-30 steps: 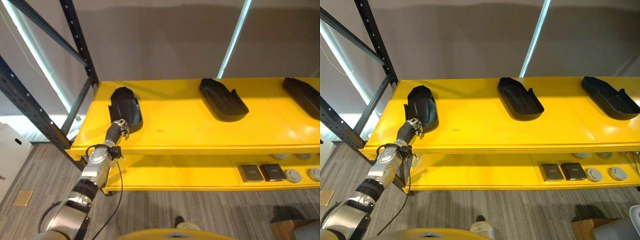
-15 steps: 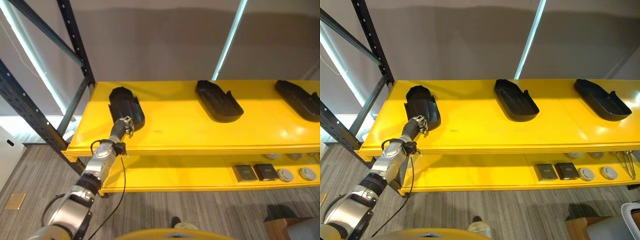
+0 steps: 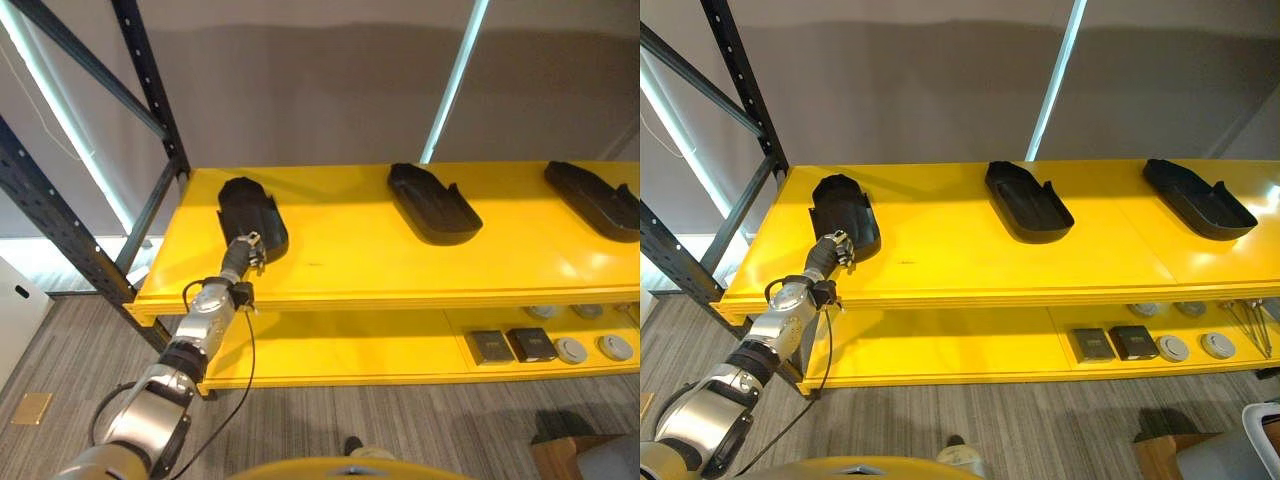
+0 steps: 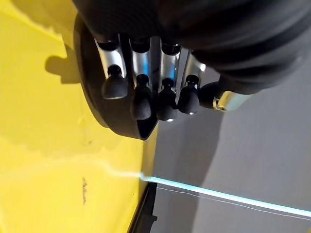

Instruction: Move parts from the plastic box to the shelf.

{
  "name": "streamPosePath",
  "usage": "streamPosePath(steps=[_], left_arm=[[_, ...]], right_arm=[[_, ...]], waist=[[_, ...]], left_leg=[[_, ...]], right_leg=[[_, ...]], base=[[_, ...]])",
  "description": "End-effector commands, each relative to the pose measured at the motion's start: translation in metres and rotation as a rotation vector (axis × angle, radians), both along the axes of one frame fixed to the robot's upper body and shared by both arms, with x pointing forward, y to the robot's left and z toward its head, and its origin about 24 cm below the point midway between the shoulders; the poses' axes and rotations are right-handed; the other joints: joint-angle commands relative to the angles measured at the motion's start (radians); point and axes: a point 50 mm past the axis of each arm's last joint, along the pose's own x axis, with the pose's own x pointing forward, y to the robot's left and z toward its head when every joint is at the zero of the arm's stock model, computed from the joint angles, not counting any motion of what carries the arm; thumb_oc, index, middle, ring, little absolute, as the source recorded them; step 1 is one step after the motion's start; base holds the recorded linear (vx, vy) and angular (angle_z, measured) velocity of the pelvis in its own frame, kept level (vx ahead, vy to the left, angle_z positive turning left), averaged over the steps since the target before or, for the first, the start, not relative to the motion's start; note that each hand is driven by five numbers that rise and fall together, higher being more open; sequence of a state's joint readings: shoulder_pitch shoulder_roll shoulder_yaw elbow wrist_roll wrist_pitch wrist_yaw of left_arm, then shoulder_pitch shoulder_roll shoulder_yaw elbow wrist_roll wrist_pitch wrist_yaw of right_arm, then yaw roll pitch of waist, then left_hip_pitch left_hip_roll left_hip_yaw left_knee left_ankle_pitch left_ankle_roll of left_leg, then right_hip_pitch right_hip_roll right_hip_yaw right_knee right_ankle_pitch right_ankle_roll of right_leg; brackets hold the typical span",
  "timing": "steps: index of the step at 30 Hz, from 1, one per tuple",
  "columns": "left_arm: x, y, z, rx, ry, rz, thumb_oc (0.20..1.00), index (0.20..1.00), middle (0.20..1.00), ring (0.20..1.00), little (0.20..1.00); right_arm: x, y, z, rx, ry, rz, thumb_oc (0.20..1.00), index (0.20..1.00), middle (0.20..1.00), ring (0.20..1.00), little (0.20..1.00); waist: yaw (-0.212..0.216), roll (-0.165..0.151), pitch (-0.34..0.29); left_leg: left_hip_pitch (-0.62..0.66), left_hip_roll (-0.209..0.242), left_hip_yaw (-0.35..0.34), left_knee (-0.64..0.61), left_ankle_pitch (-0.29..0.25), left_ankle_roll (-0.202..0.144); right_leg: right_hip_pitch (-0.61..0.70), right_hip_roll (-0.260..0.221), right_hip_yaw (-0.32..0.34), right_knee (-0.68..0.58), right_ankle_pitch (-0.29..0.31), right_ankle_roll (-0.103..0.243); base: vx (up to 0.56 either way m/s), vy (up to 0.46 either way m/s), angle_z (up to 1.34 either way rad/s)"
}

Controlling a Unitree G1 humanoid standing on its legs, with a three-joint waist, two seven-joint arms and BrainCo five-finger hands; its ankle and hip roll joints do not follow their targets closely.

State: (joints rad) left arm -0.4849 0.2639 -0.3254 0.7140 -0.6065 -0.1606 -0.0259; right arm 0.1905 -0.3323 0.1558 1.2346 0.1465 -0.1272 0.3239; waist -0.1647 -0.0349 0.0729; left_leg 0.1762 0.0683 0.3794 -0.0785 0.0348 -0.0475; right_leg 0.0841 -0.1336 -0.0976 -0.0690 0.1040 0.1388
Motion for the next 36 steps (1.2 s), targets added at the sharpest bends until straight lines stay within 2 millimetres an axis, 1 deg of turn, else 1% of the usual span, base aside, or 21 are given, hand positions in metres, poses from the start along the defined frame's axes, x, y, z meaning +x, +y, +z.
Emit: streamPosePath(steps=[1, 2, 9, 12, 15, 17, 18, 19, 20, 21, 22, 23, 26, 27, 28, 30, 31, 32, 33, 35, 36], left_arm=[[0.021, -0.012, 0.048, -0.042, -0.213, -0.027, 0.485, 0.485, 0.485, 0.485, 0.485], [0.020, -0.015, 0.052, -0.043, -0.232, -0.037, 1.000, 1.000, 1.000, 1.000, 1.000], [0.005, -0.024, 0.072, -0.032, -0.354, -0.129, 1.000, 1.000, 1.000, 1.000, 1.000], [-0.005, -0.023, 0.082, -0.076, -0.405, -0.166, 1.000, 1.000, 1.000, 1.000, 1.000], [-0.020, -0.028, 0.087, -0.134, -0.418, -0.255, 1.000, 1.000, 1.000, 1.000, 1.000], [-0.037, -0.033, 0.085, -0.236, -0.393, -0.311, 1.000, 1.000, 1.000, 1.000, 1.000], [-0.052, -0.025, 0.083, -0.277, -0.462, -0.295, 1.000, 1.000, 1.000, 1.000, 1.000], [-0.055, -0.020, 0.081, -0.249, -0.471, -0.253, 1.000, 1.000, 1.000, 1.000, 1.000], [-0.058, -0.017, 0.072, -0.236, -0.441, -0.248, 1.000, 1.000, 1.000, 1.000, 1.000], [-0.067, -0.019, 0.052, -0.262, -0.330, -0.339, 1.000, 1.000, 1.000, 1.000, 1.000], [-0.074, -0.021, 0.041, -0.278, -0.281, -0.384, 1.000, 1.000, 1.000, 1.000, 1.000], [-0.087, -0.021, 0.024, -0.258, -0.210, -0.451, 1.000, 1.000, 1.000, 1.000, 1.000], [-0.096, -0.020, 0.009, -0.243, -0.132, -0.471, 1.000, 1.000, 1.000, 1.000, 1.000], [-0.099, -0.014, 0.002, -0.169, -0.112, -0.459, 1.000, 1.000, 1.000, 1.000, 1.000], [-0.105, -0.002, -0.014, -0.069, -0.045, -0.426, 1.000, 1.000, 1.000, 1.000, 1.000], [-0.112, 0.009, -0.031, -0.057, 0.032, -0.386, 1.000, 1.000, 1.000, 1.000, 1.000], [-0.119, 0.019, -0.046, -0.041, 0.116, -0.336, 1.000, 1.000, 1.000, 1.000, 1.000], [-0.128, 0.028, -0.062, -0.020, 0.208, -0.292, 1.000, 1.000, 1.000, 1.000, 1.000], [-0.135, 0.035, -0.073, 0.008, 0.254, -0.269, 1.000, 1.000, 1.000, 1.000, 1.000], [-0.167, 0.056, -0.111, 0.084, 0.431, -0.192, 1.000, 1.000, 1.000, 1.000, 1.000], [-0.173, 0.058, -0.117, 0.093, 0.459, -0.178, 1.000, 1.000, 1.000, 1.000, 1.000]], right_arm=[[0.001, -0.008, 0.002, -0.021, 0.030, 0.096, 1.000, 1.000, 1.000, 1.000, 1.000], [0.002, -0.008, 0.002, -0.019, 0.028, 0.099, 1.000, 1.000, 1.000, 1.000, 1.000], [0.010, -0.005, 0.001, -0.014, 0.005, 0.089, 1.000, 1.000, 1.000, 1.000, 1.000], [0.013, -0.004, 0.001, -0.013, -0.006, 0.069, 1.000, 1.000, 1.000, 1.000, 1.000], [0.015, -0.005, 0.001, -0.015, -0.018, 0.041, 1.000, 1.000, 1.000, 1.000, 1.000], [0.019, -0.003, 0.001, -0.014, -0.030, 0.013, 1.000, 1.000, 1.000, 1.000, 1.000], [0.021, -0.002, 0.000, -0.014, -0.043, -0.017, 1.000, 1.000, 1.000, 1.000, 1.000], [0.022, -0.001, 0.000, -0.013, -0.047, -0.025, 1.000, 1.000, 1.000, 1.000, 1.000], [0.023, 0.001, 0.000, -0.010, -0.053, -0.035, 1.000, 1.000, 1.000, 1.000, 1.000], [0.025, 0.004, -0.001, -0.002, -0.060, -0.059, 1.000, 1.000, 1.000, 1.000, 1.000], [0.027, 0.004, -0.001, 0.002, -0.065, -0.072, 1.000, 1.000, 1.000, 1.000, 1.000], [0.030, 0.003, 0.000, 0.005, -0.076, -0.093, 1.000, 1.000, 1.000, 1.000, 1.000], [0.033, 0.001, 0.001, 0.003, -0.084, -0.106, 1.000, 1.000, 1.000, 1.000, 1.000], [0.033, -0.001, 0.002, 0.002, -0.087, -0.116, 1.000, 1.000, 1.000, 1.000, 1.000], [0.033, -0.002, 0.002, 0.003, -0.090, -0.124, 1.000, 1.000, 1.000, 1.000, 1.000], [0.033, -0.004, 0.003, 0.002, -0.093, -0.130, 1.000, 1.000, 1.000, 1.000, 1.000], [0.033, -0.005, 0.003, 0.002, -0.093, -0.133, 1.000, 1.000, 1.000, 1.000, 1.000], [0.033, -0.006, 0.003, 0.003, -0.092, -0.136, 1.000, 1.000, 1.000, 1.000, 1.000], [0.033, -0.006, 0.003, 0.003, -0.093, -0.139, 1.000, 1.000, 1.000, 1.000, 1.000], [0.035, -0.006, 0.003, 0.004, -0.094, -0.149, 1.000, 1.000, 1.000, 1.000, 1.000], [0.035, -0.006, 0.003, 0.004, -0.094, -0.151, 1.000, 1.000, 1.000, 1.000, 1.000]], waist=[[0.004, -0.005, 0.008], [0.010, -0.006, 0.009], [0.048, -0.003, 0.012], [0.068, 0.000, 0.015], [0.091, 0.003, 0.019], [0.114, 0.005, 0.025], [0.137, 0.006, 0.029], [0.143, 0.006, 0.031], [0.150, 0.004, 0.032], [0.164, 0.003, 0.035], [0.169, 0.004, 0.037], [0.177, 0.008, 0.042], [0.184, 0.014, 0.044], [0.188, 0.017, 0.044], [0.190, 0.022, 0.045], [0.194, 0.026, 0.044], [0.198, 0.028, 0.043], [0.201, 0.030, 0.042], [0.203, 0.031, 0.042], [0.211, 0.031, 0.043], [0.212, 0.032, 0.043]], left_leg=[[-0.060, 0.012, -0.052, 0.153, -0.087, 0.014], [-0.063, 0.010, -0.057, 0.152, -0.086, 0.015], [-0.070, 0.001, -0.088, 0.143, -0.086, 0.015], [-0.074, -0.004, -0.100, 0.143, -0.088, 0.016], [-0.077, -0.010, -0.114, 0.144, -0.089, 0.016], [-0.081, -0.016, -0.129, 0.144, -0.090, 0.016], [-0.082, -0.022, -0.142, 0.142, -0.090, 0.015], [-0.084, -0.023, -0.146, 0.143, -0.090, 0.014], [-0.084, -0.025, -0.148, 0.141, -0.090, 0.014], [-0.087, -0.026, -0.156, 0.140, -0.090, 0.015], [-0.088, -0.026, -0.158, 0.138, -0.089, 0.015], [-0.090, -0.026, -0.163, 0.136, -0.086, 0.014], [-0.091, -0.027, -0.167, 0.131, -0.083, 0.015], [-0.092, -0.027, -0.168, 0.128, -0.081, 0.015], [-0.094, -0.025, -0.169, 0.126, -0.078, 0.014], [-0.097, -0.025, -0.172, 0.125, -0.077, 0.013], [-0.098, -0.026, -0.174, 0.123, -0.077, 0.014], [-0.099, -0.027, -0.176, 0.123, -0.077, 0.014], [-0.102, -0.027, -0.177, 0.125, -0.077, 0.014], [-0.106, -0.027, -0.181, 0.127, -0.074, 0.015], [-0.107, -0.028, -0.182, 0.126, -0.074, 0.015]], right_leg=[[-0.014, 0.014, -0.020, 0.036, -0.042, 0.035], [-0.013, 0.013, -0.024, 0.036, -0.043, 0.034], [-0.008, 0.006, -0.045, 0.034, -0.042, 0.034], [-0.006, 0.001, -0.053, 0.034, -0.041, 0.032], [-0.001, -0.005, -0.065, 0.032, -0.038, 0.031], [0.004, -0.011, -0.079, 0.029, -0.033, 0.030], [0.009, -0.016, -0.091, 0.024, -0.028, 0.030], [0.010, -0.018, -0.093, 0.024, -0.027, 0.029], [0.010, -0.020, -0.098, 0.023, -0.025, 0.029], [0.011, -0.022, -0.104, 0.021, -0.024, 0.029], [0.010, -0.024, -0.108, 0.020, -0.021, 0.029], [0.009, -0.027, -0.114, 0.019, -0.017, 0.032], [0.008, -0.029, -0.120, 0.018, -0.016, 0.035], [0.007, -0.031, -0.123, 0.017, -0.015, 0.037], [0.003, -0.033, -0.126, 0.020, -0.014, 0.039], [0.001, -0.035, -0.130, 0.020, -0.015, 0.039], [0.000, -0.036, -0.132, 0.020, -0.015, 0.039], [-0.002, -0.037, -0.134, 0.020, -0.014, 0.039], [-0.003, -0.038, -0.134, 0.021, -0.014, 0.040], [-0.008, -0.042, -0.139, 0.024, -0.013, 0.039], [-0.008, -0.043, -0.141, 0.024, -0.013, 0.039]], base=[[-0.03, 0.021, 0.04], [-0.05, 0.029, 0.05], [-0.05, 0.027, 0.12], [-0.06, 0.026, 0.13], [-0.05, 0.025, 0.14], [-0.10, 0.018, 0.26], [-0.11, 0.004, 0.19], [-0.10, -0.006, 0.20], [-0.08, -0.029, 0.29], [-0.10, -0.033, 0.30], [-0.13, -0.037, 0.19], [-0.10, -0.017, 0.14], [-0.06, -0.001, 0.14], [-0.07, 0.005, 0.03], [-0.07, 0.005, 0.00], [-0.05, 0.004, -0.01], [-0.05, 0.000, -0.02], [-0.06, -0.004, -0.02], [-0.05, -0.011, -0.01], [-0.05, -0.015, 0.01], [-0.04, -0.012, 0.03]])
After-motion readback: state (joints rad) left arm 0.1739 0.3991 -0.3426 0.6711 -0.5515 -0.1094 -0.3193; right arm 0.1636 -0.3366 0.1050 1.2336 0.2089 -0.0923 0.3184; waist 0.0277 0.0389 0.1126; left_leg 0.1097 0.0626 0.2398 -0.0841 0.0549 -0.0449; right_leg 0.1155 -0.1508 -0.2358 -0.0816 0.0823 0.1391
